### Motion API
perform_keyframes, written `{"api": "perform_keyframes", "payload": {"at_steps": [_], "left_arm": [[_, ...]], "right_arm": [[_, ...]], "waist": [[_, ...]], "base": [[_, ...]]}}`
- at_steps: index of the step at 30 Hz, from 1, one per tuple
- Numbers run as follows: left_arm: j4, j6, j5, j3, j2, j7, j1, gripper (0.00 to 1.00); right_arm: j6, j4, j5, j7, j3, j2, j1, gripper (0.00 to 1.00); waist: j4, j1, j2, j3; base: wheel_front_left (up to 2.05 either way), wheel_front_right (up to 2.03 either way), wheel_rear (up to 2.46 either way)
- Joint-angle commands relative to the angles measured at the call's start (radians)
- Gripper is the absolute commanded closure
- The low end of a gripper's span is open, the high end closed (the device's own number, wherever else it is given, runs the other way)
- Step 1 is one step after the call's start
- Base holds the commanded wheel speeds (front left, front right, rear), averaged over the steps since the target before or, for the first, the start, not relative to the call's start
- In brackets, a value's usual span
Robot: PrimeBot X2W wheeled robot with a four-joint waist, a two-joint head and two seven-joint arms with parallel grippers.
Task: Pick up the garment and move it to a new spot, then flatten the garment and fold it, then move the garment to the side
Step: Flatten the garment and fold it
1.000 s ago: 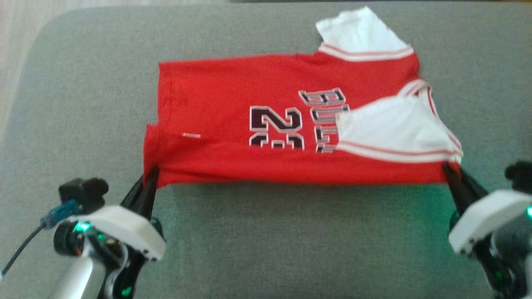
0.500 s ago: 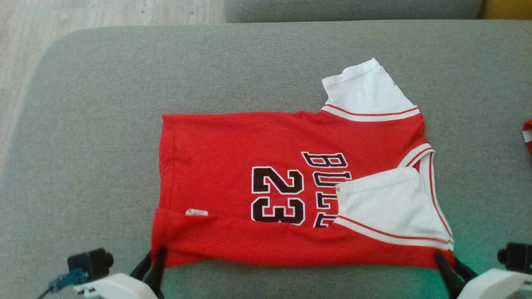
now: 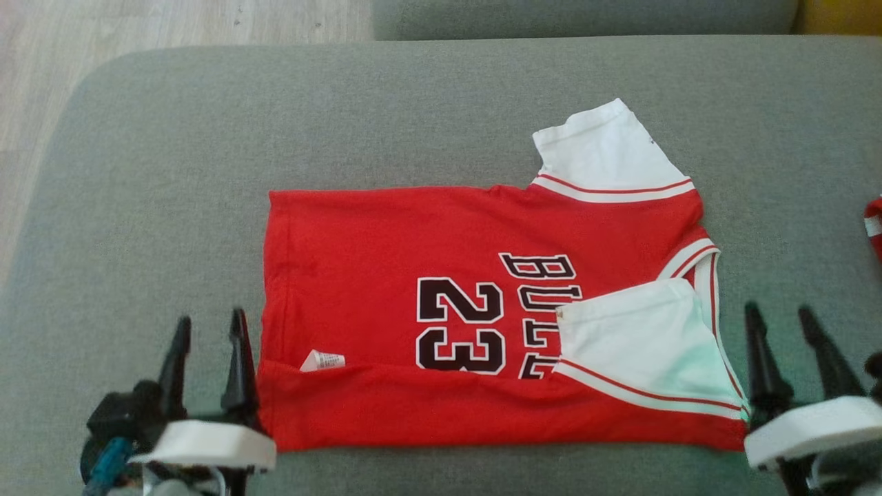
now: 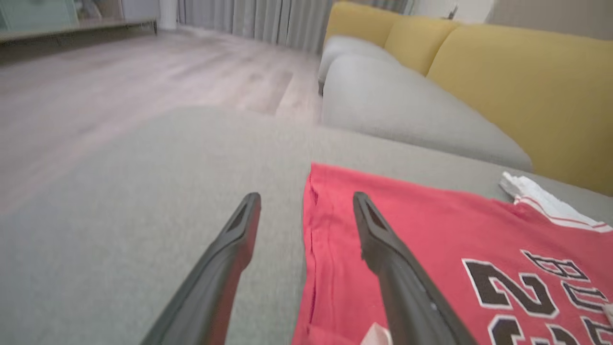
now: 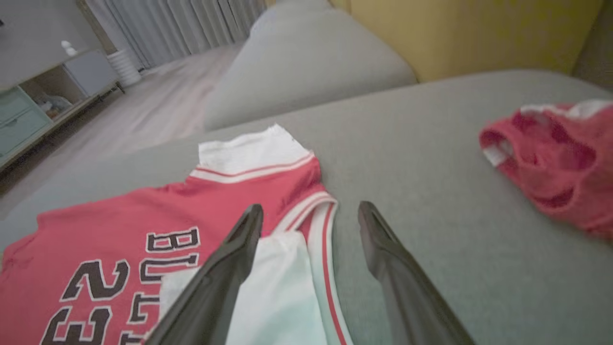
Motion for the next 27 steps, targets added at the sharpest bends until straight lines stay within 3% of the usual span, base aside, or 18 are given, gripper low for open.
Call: {"api": "perform_keyframes", "payload": {"at_steps": [1, 8, 17, 22, 27], "left_arm": [[-0.022, 0.016, 0.036, 0.041, 0.009, -0.042, -0.059, 0.0], [-0.044, 0.062, 0.172, 0.013, 0.022, -0.099, -0.139, 0.0], [-0.049, 0.063, 0.167, 0.005, 0.049, -0.015, -0.165, 0.0], [-0.023, 0.028, 0.132, -0.002, 0.058, 0.056, -0.228, 0.0], [0.099, -0.049, 0.062, -0.011, 0.052, 0.166, -0.382, 0.0]], "right_arm": [[-0.001, -0.056, -0.028, -0.04, 0.027, -0.011, -0.041, 0.0], [-0.001, -0.189, -0.108, -0.105, 0.074, -0.011, -0.075, 0.0], [-0.001, -0.263, -0.109, -0.082, 0.092, -0.011, -0.082, 0.0], [-0.001, -0.277, -0.101, -0.078, 0.095, -0.011, -0.105, 0.0], [-0.001, -0.275, -0.09, -0.071, 0.105, -0.011, -0.142, 0.0]], "waist": [[0.001, 0.0, 0.0, -0.003], [0.004, 0.0, 0.0, -0.009], [-0.006, 0.0, 0.0, 0.012], [-0.008, 0.0, 0.0, 0.053], [-0.015, 0.0, 0.0, 0.112]], "base": [[0.0, 0.0, 0.0], [0.0, 0.0, 0.0], [0.0, 0.0, 0.0], [0.0, 0.0, 0.0], [0.0, 0.0, 0.0]]}}
